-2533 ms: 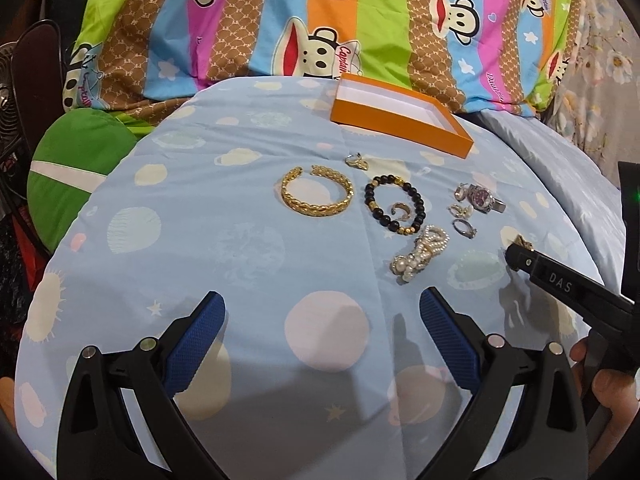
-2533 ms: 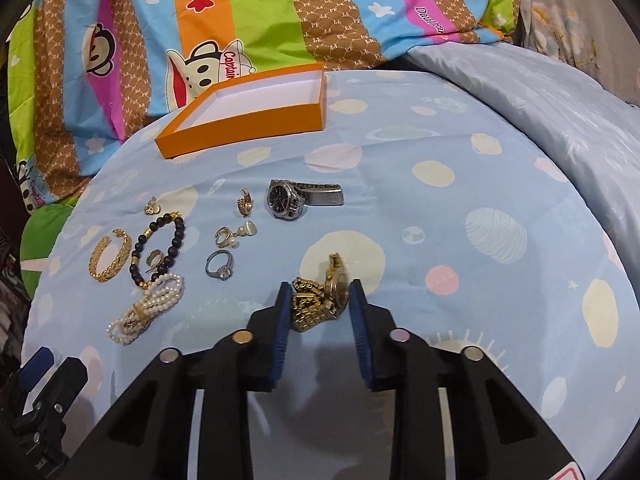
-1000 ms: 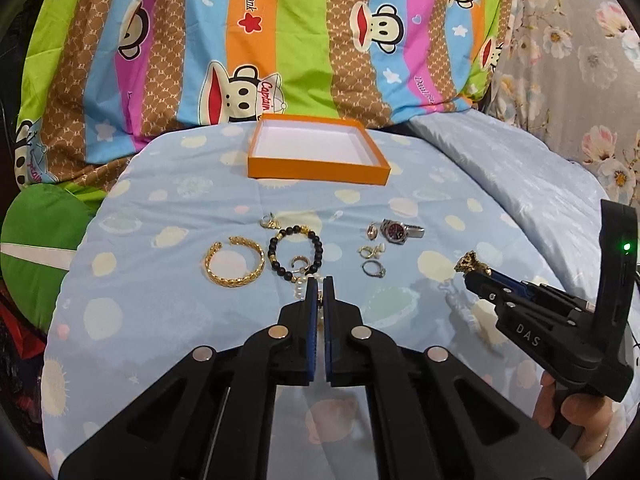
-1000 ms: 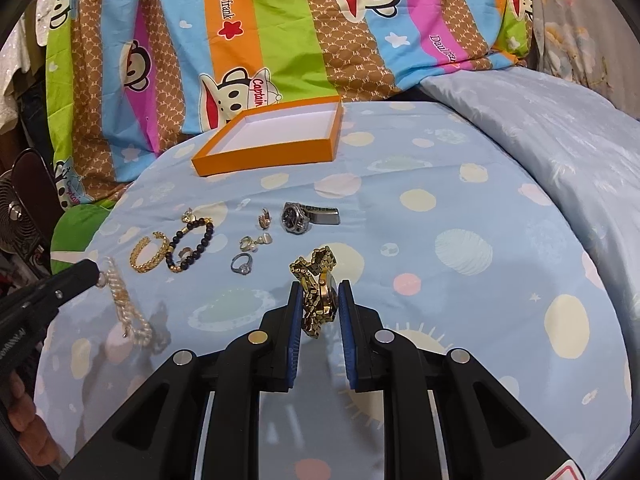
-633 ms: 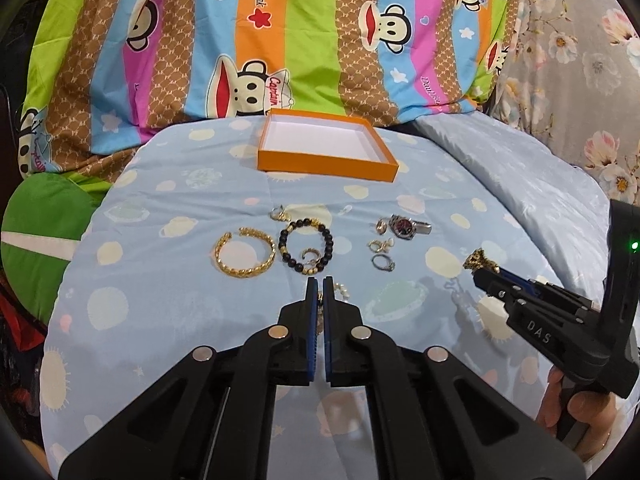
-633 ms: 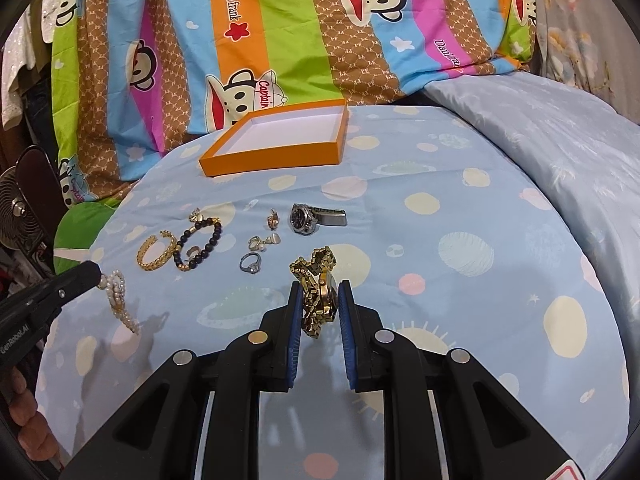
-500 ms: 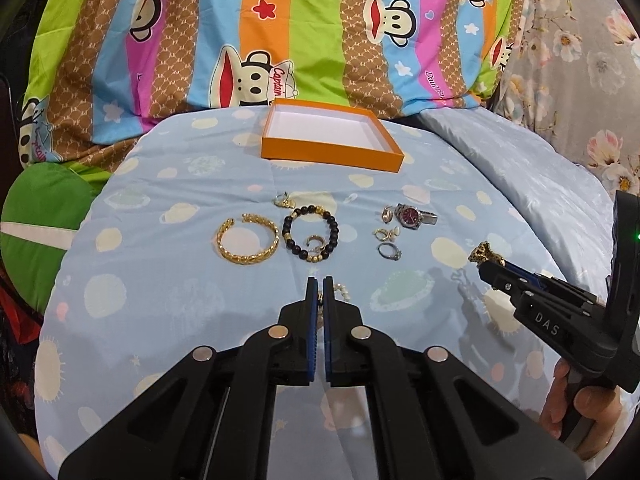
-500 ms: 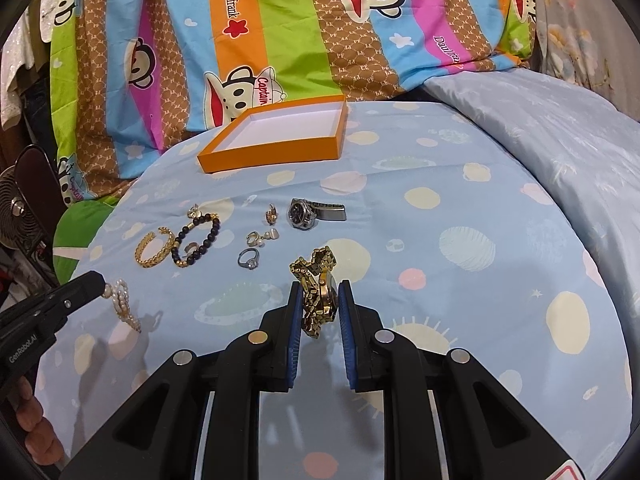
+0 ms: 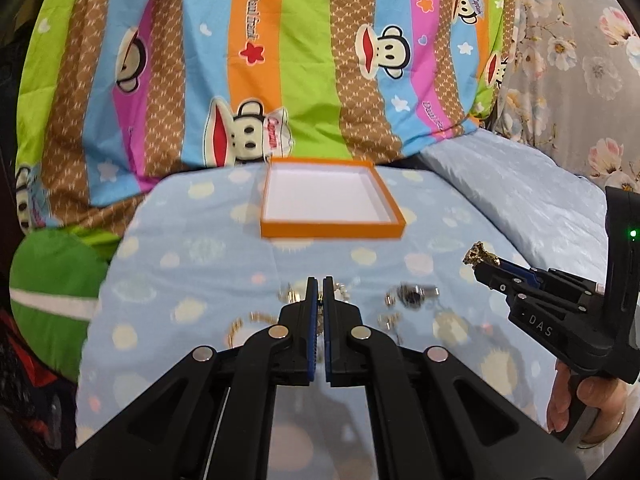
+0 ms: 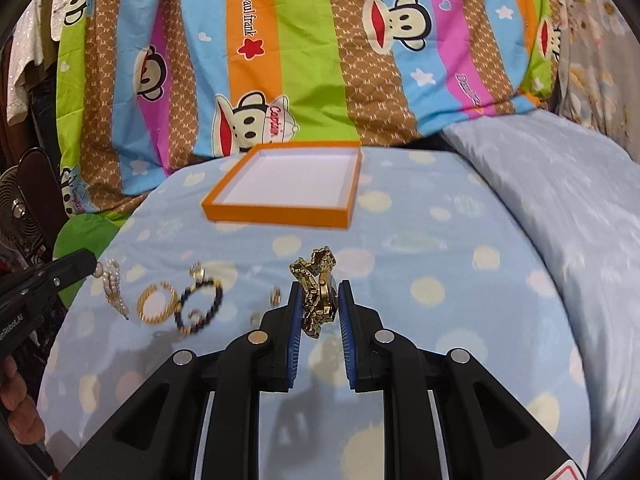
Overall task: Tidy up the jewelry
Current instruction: 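Carry the pearl necklace and gold watch into the orange box and open both tools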
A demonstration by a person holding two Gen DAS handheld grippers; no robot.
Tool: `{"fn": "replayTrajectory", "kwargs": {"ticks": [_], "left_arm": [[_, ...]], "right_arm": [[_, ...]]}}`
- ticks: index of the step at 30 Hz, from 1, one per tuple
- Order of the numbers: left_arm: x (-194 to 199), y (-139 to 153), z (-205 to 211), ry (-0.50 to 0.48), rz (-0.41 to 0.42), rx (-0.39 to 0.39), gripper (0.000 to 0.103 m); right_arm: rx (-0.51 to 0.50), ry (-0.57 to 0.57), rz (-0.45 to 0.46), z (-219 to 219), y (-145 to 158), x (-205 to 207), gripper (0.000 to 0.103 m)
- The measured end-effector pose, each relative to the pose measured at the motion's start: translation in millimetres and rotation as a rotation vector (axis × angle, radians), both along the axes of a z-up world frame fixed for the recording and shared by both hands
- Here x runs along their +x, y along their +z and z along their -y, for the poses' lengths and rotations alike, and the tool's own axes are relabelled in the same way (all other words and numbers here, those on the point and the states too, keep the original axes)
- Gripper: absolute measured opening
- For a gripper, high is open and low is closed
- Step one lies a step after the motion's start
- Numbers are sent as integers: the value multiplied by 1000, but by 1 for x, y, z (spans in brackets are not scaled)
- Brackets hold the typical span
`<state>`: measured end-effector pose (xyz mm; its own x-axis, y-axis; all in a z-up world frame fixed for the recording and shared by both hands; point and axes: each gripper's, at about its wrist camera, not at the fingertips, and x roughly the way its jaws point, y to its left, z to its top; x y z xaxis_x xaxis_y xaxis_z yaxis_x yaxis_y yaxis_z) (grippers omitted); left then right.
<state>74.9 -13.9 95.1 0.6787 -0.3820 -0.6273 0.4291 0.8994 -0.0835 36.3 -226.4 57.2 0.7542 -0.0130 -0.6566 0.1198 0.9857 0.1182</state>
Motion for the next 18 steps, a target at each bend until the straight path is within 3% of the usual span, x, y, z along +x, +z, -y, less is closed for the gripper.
{"fn": "replayTrajectory", "kwargs": {"ticks": [4, 9, 18], "left_arm": [[52, 19, 17, 1, 26, -1, 1], [128, 28, 43, -3, 13, -15, 1], [259, -1, 96, 4, -40, 3, 1]], "right_arm": [[-26, 27, 3, 7, 14, 52, 16], [-5, 60, -34, 22, 9, 133, 16], [-35, 67, -100, 44, -21, 252, 16]]}}
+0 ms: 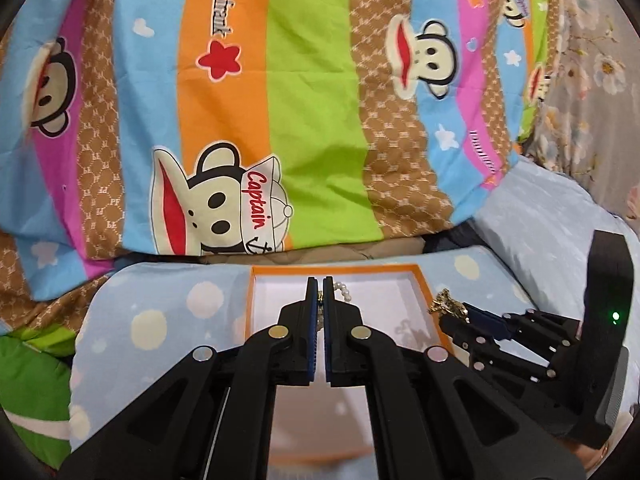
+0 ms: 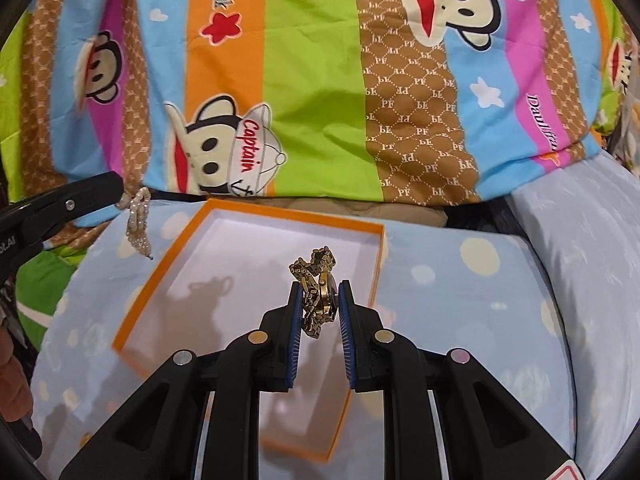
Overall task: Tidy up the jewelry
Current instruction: 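Carry the pearl necklace and gold watch into the orange box and open both tools, then withdraw both open tools from the box back toward the jewelry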
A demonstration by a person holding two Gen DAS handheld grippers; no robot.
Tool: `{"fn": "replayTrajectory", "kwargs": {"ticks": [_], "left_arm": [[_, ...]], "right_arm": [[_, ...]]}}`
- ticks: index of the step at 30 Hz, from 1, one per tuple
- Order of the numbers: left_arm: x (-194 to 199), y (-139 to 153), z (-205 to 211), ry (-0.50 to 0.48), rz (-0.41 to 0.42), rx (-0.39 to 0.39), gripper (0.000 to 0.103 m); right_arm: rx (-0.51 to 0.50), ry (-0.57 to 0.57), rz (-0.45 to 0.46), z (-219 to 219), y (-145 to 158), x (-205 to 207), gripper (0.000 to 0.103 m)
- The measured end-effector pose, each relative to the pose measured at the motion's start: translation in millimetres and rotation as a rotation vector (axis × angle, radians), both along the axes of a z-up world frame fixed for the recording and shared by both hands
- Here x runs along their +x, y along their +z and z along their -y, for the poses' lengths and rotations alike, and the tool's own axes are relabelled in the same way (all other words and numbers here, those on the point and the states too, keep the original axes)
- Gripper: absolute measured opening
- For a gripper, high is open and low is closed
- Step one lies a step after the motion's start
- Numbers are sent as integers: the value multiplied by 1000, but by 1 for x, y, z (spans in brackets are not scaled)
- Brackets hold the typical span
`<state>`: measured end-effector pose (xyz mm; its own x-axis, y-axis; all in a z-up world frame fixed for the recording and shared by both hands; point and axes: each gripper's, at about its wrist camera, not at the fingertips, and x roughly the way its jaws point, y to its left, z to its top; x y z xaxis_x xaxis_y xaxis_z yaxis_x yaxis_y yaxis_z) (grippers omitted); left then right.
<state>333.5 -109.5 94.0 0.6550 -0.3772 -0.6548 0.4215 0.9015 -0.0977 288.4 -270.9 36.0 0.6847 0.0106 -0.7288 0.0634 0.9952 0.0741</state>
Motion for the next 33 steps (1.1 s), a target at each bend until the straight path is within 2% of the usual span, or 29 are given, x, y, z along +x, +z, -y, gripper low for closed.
{"fn": "replayTrajectory", "kwargs": {"ticks": [5, 8, 11, 13, 14, 15, 16, 17, 20, 22, 24, 27, 33], "left_arm": [[49, -32, 18, 14, -49, 18, 1], [63, -47, 23, 20, -66, 41, 1], [69, -58, 20, 31, -90, 38, 3], [71, -62, 16, 45, -99, 24, 4], [70, -63, 12, 48, -102, 16, 11], [70, -63, 10, 55, -102, 12, 17], [69, -62, 7, 59, -100, 7, 31], [66, -60, 1, 61, -90, -10, 38], [59, -54, -10, 68, -75, -20, 39], [56, -52, -16, 74, -76, -19, 39], [52, -52, -20, 84, -75, -1, 39], [44, -57, -25, 92, -79, 30, 39], [32, -74, -32, 100, -112, 56, 39]], "right_arm": [[-46, -7, -48, 8, -24, 41, 16], [-83, 18, -77, 6, -36, 54, 17], [-117, 44, -86, -1, -44, 59, 19], [-124, 70, -88, -6, -45, 59, 26], [-111, 83, -78, -8, -43, 57, 34], [-98, 89, -69, -8, -41, 54, 36], [-79, 93, -53, -7, -37, 50, 36], [-68, 85, -37, -4, -33, 45, 36], [-41, 47, 2, 8, -19, 33, 36], [-47, 14, 12, 16, -14, 27, 32], [-70, -4, 6, 22, -13, 23, 20], [-71, -16, -28, 27, -20, 21, 9], [-99, 1, -60, 13, -35, 27, 4]]}}
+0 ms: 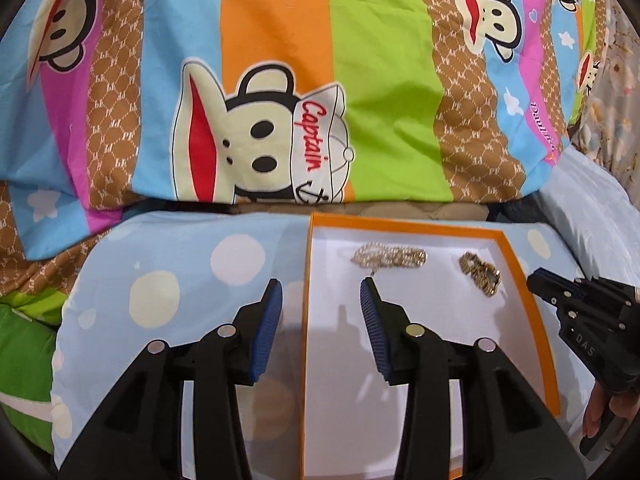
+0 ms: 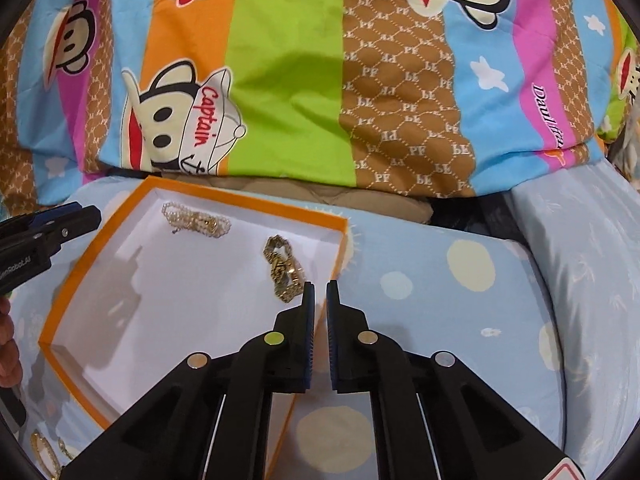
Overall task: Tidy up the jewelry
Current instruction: 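Withdraw both open tools from the box back toward the jewelry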
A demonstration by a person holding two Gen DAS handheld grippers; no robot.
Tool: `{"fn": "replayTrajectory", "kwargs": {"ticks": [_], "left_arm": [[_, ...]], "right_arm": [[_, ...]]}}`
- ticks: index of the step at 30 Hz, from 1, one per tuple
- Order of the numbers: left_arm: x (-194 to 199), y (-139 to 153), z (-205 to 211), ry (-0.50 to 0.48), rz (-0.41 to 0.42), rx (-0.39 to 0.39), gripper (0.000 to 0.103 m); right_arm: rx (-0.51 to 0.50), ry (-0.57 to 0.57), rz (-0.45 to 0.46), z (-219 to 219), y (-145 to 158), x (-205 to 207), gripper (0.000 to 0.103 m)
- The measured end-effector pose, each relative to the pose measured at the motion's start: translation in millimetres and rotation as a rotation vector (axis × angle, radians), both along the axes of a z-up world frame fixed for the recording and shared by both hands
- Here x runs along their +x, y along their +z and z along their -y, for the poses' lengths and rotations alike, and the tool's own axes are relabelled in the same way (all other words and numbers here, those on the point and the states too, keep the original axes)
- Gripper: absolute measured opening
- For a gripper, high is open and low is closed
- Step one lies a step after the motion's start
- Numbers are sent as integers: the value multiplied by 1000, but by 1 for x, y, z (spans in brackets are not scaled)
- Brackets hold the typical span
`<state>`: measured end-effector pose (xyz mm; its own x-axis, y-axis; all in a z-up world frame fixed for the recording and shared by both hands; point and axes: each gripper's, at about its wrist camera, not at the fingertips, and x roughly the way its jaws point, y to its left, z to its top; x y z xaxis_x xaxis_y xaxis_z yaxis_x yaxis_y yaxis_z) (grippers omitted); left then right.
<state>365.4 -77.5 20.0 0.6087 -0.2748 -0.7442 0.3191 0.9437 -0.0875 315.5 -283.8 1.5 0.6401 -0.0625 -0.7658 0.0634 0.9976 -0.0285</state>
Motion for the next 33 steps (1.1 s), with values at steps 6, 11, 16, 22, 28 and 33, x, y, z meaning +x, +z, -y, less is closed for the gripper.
{"fn": "replayTrajectory", "kwargs": {"ticks": [6, 11, 16, 22, 28, 33], "left_arm": [[-3, -11, -3, -1, -16, 9, 39], [-1, -18, -5, 4, -30, 22, 39], [-1, -28, -6, 8, -56, 36, 39], [-17, -33, -7, 3, -72, 53, 39], [-43, -40, -8, -9, -95, 81, 39], [-62, -40, -10, 1, -73, 104, 39]], "right_arm": [[-49, 0, -40, -10, -13, 27, 2], [-13, 102, -96, -28, -25, 32, 0], [36, 88, -67, -21, -19, 20, 0], [73, 92, -52, -17, -13, -15, 0], [76, 122, -65, -32, -19, -51, 0], [69, 116, -66, -39, -24, -69, 0]]}}
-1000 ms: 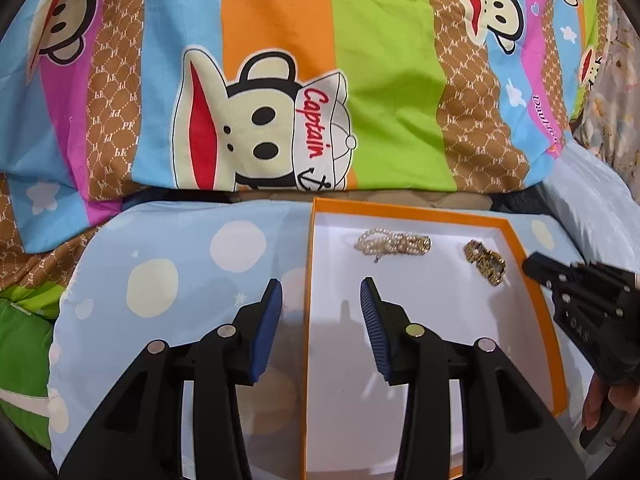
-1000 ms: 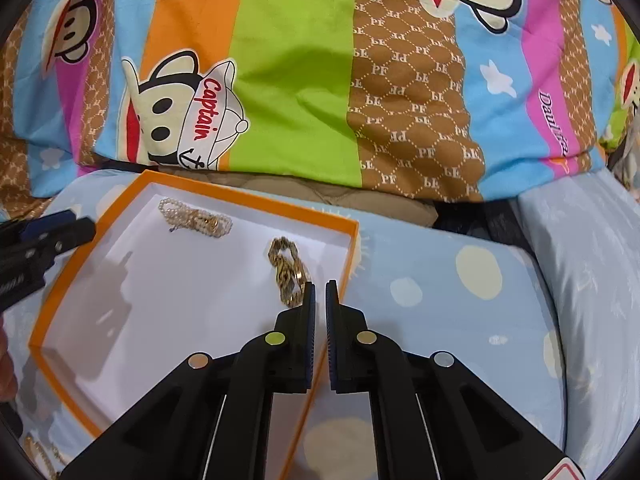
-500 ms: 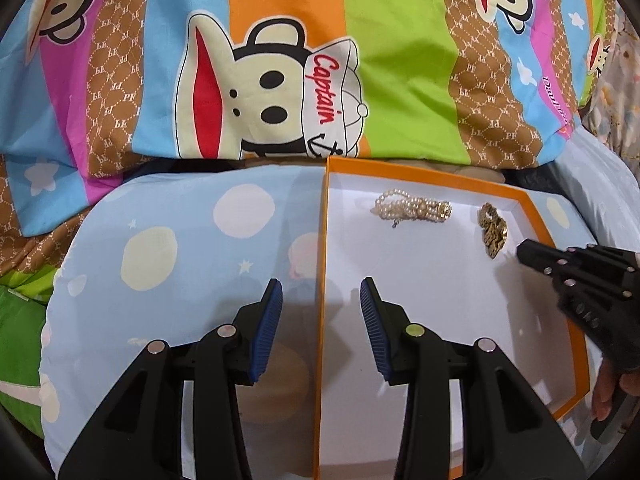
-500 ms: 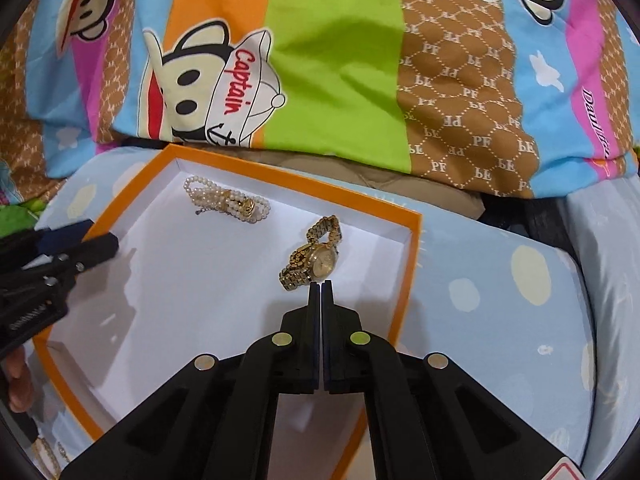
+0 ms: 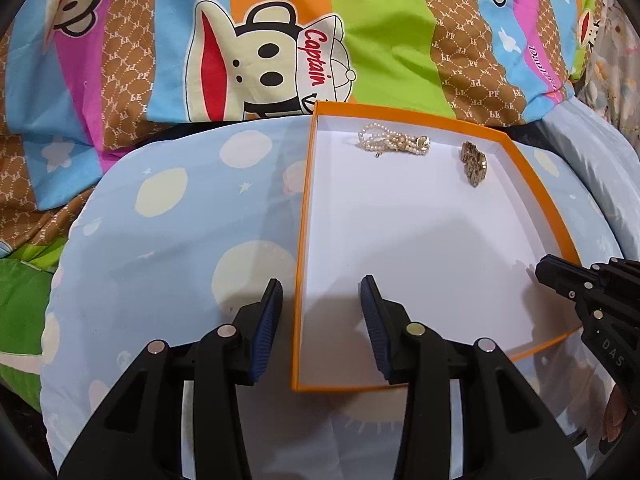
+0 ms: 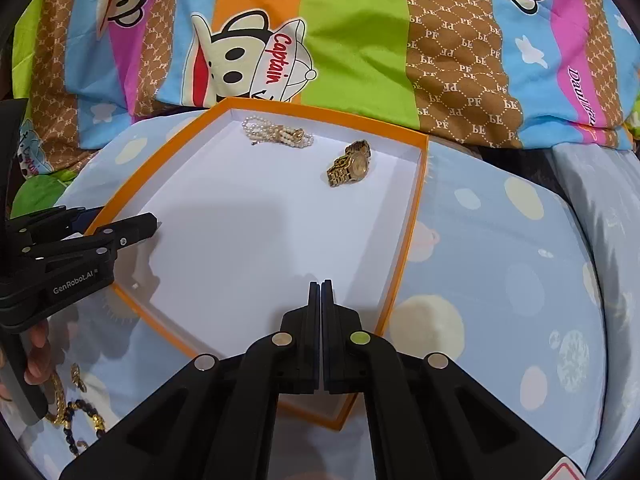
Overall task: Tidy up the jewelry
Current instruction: 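Withdraw both open tools from the box back toward the jewelry, then close the right tool on the silver watch band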
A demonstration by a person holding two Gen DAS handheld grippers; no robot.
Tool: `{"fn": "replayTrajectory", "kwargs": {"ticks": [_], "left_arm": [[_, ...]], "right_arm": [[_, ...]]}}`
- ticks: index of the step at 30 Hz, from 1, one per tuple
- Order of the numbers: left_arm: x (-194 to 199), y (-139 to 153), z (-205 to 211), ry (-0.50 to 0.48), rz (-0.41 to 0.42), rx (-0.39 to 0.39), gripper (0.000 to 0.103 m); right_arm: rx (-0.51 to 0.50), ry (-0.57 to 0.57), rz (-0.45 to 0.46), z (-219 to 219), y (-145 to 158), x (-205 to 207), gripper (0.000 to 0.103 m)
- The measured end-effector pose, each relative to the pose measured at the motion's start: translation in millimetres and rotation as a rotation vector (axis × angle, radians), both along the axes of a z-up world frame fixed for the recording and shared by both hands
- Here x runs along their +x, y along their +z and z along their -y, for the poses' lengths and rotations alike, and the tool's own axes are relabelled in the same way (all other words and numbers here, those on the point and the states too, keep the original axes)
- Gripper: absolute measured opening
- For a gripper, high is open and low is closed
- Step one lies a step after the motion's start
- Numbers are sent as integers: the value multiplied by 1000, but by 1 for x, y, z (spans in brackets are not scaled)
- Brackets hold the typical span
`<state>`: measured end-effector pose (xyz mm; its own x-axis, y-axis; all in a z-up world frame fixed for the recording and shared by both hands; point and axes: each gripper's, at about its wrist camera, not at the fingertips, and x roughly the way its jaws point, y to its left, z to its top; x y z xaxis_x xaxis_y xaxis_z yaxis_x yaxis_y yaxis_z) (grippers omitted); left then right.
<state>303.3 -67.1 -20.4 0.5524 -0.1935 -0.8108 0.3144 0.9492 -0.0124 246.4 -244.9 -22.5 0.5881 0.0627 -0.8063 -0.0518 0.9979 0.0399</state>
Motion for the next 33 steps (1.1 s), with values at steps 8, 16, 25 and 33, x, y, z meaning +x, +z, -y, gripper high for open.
{"fn": "replayTrajectory", "kwargs": {"ticks": [8, 16, 25, 33], "left_arm": [[-21, -3, -9, 11, -3, -22, 41], [-32, 0, -13, 12, 1, -57, 39], [-80, 43, -57, 43, 118, -122, 74], [-133, 28, -103, 86, 65, -164, 81]], "right_arm": [[14, -37, 13, 5, 0, -26, 0], [9, -49, 33, 4, 7, -43, 1], [65, -41, 131, 12, 31, -126, 42], [120, -42, 115, 7, 8, -164, 67]]}}
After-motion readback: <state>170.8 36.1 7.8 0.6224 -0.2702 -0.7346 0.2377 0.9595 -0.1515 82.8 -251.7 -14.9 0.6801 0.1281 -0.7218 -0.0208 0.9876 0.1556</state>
